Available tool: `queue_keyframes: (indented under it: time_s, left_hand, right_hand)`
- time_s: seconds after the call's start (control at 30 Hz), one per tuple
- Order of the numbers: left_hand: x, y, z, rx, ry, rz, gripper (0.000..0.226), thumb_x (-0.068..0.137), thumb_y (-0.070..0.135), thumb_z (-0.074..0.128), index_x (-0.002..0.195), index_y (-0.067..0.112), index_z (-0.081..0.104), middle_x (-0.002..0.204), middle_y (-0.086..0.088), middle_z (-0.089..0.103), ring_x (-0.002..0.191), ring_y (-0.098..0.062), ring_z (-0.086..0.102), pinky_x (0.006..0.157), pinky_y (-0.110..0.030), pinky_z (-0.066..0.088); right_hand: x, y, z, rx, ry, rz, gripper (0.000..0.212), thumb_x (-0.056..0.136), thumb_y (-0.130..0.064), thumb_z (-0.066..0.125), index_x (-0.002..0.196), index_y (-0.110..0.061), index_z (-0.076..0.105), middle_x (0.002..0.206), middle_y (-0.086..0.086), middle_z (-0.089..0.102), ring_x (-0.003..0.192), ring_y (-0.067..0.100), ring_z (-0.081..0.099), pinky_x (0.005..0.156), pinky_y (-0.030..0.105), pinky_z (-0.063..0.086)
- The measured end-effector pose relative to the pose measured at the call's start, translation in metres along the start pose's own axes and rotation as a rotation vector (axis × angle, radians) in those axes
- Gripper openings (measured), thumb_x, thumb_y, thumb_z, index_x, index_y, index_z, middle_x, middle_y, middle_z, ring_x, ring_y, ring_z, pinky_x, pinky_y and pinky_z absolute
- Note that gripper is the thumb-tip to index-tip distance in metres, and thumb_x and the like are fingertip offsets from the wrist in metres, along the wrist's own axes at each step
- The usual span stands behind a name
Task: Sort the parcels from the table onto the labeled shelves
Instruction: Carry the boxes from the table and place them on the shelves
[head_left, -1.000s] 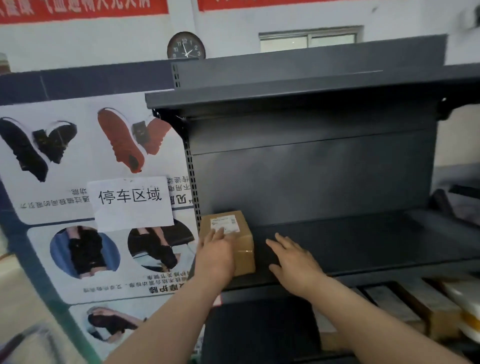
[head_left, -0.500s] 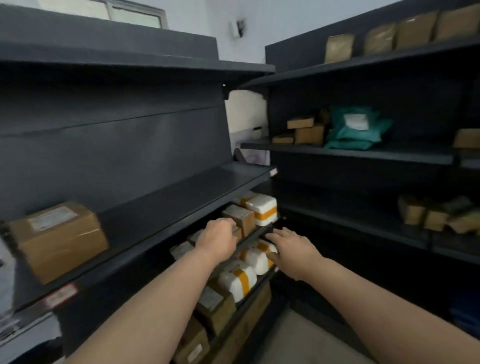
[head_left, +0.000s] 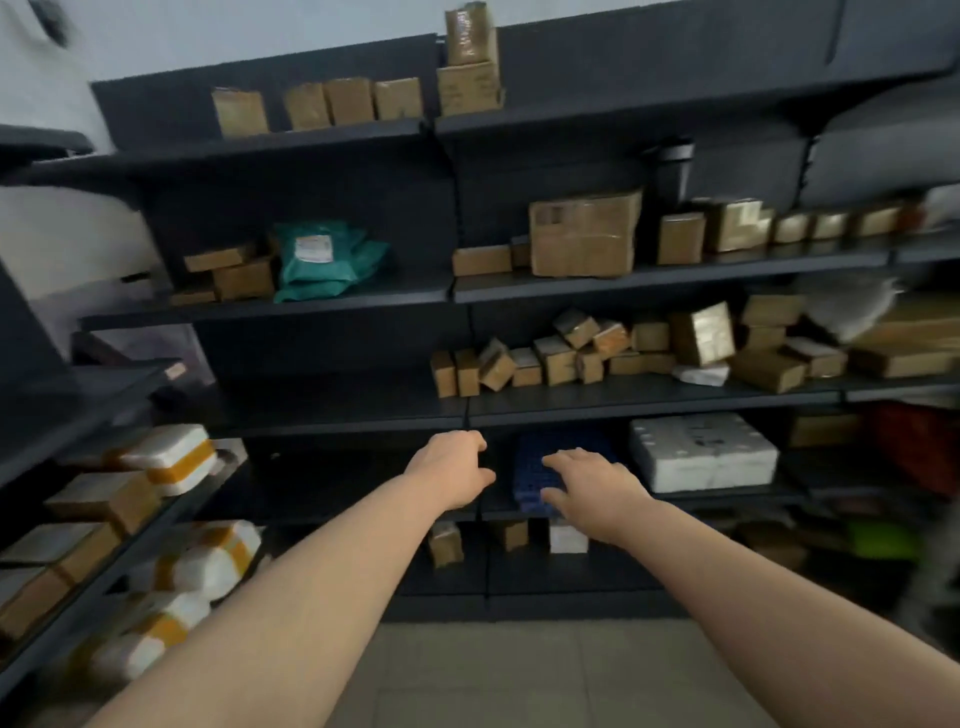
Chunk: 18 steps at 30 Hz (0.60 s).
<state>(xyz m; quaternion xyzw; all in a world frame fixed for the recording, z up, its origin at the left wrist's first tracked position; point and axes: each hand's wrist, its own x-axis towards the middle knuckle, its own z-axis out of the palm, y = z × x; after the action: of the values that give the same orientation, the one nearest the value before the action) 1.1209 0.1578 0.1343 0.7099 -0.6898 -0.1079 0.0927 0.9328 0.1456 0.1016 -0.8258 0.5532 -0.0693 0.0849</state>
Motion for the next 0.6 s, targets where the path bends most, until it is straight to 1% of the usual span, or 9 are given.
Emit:
queue_keyframes:
  time_s: [0.1, 0.2, 0.27, 0.37, 0.47, 0.6]
  left_hand:
    - [0.015, 0.096, 0.034, 0.01, -0.069, 0.113, 0.054, 0.093, 0.037, 0.06, 0.142, 0.021, 0.044, 0.141, -0.005, 0.048, 0.124, -0.023, 0.049, 0.088, -0.03, 0.04]
    - [0.024, 0.194, 0.07, -0.005, -0.13, 0.236, 0.053, 0.095, 0.039, 0.058, 0.142, 0.019, 0.043, 0.143, -0.004, 0.047, 0.125, -0.024, 0.048, 0.091, -0.034, 0.042]
    - [0.025, 0.254, 0.093, -0.038, -0.187, 0.307, 0.052, 0.094, 0.039, 0.059, 0.14, 0.019, 0.046, 0.14, -0.005, 0.049, 0.122, -0.025, 0.051, 0.091, -0.034, 0.045]
    - [0.023, 0.334, 0.124, -0.016, -0.262, 0.419, 0.051, 0.093, 0.04, 0.059, 0.137, 0.017, 0.05, 0.136, -0.006, 0.053, 0.118, -0.026, 0.053, 0.093, -0.034, 0.046]
    - [0.023, 0.405, 0.144, 0.001, -0.291, 0.521, 0.054, 0.093, 0.04, 0.058, 0.14, 0.018, 0.046, 0.141, -0.007, 0.05, 0.125, -0.026, 0.048, 0.098, -0.034, 0.043]
    - [0.021, 0.485, 0.171, -0.004, -0.332, 0.629, 0.052, 0.092, 0.041, 0.059, 0.139, 0.021, 0.047, 0.139, -0.007, 0.051, 0.123, -0.026, 0.05, 0.097, -0.037, 0.044]
  right_hand:
    - [-0.045, 0.093, -0.018, 0.002, 0.018, 0.115, 0.054, 0.097, -0.044, 0.044, 0.146, -0.023, 0.034, 0.147, 0.0, 0.04, 0.133, 0.022, 0.038, 0.105, 0.041, 0.037]
    - [-0.091, 0.183, -0.033, -0.005, 0.05, 0.251, 0.051, 0.096, -0.043, 0.045, 0.142, -0.023, 0.039, 0.145, 0.0, 0.043, 0.13, 0.023, 0.041, 0.102, 0.04, 0.038]
    - [-0.123, 0.235, -0.039, -0.01, 0.054, 0.341, 0.051, 0.096, -0.043, 0.045, 0.143, -0.024, 0.038, 0.145, 0.0, 0.042, 0.131, 0.023, 0.04, 0.102, 0.041, 0.038]
    - [-0.171, 0.297, -0.045, -0.019, 0.044, 0.473, 0.052, 0.095, -0.045, 0.044, 0.144, -0.026, 0.037, 0.145, -0.001, 0.042, 0.132, 0.023, 0.04, 0.1, 0.042, 0.039]
    - [-0.217, 0.351, -0.054, -0.018, 0.066, 0.608, 0.048, 0.094, -0.046, 0.045, 0.139, -0.027, 0.042, 0.14, -0.002, 0.047, 0.128, 0.023, 0.045, 0.096, 0.041, 0.041]
    - [-0.271, 0.412, -0.061, -0.004, 0.107, 0.77, 0.044, 0.093, -0.045, 0.046, 0.132, -0.025, 0.048, 0.135, -0.001, 0.05, 0.123, 0.026, 0.048, 0.09, 0.04, 0.043]
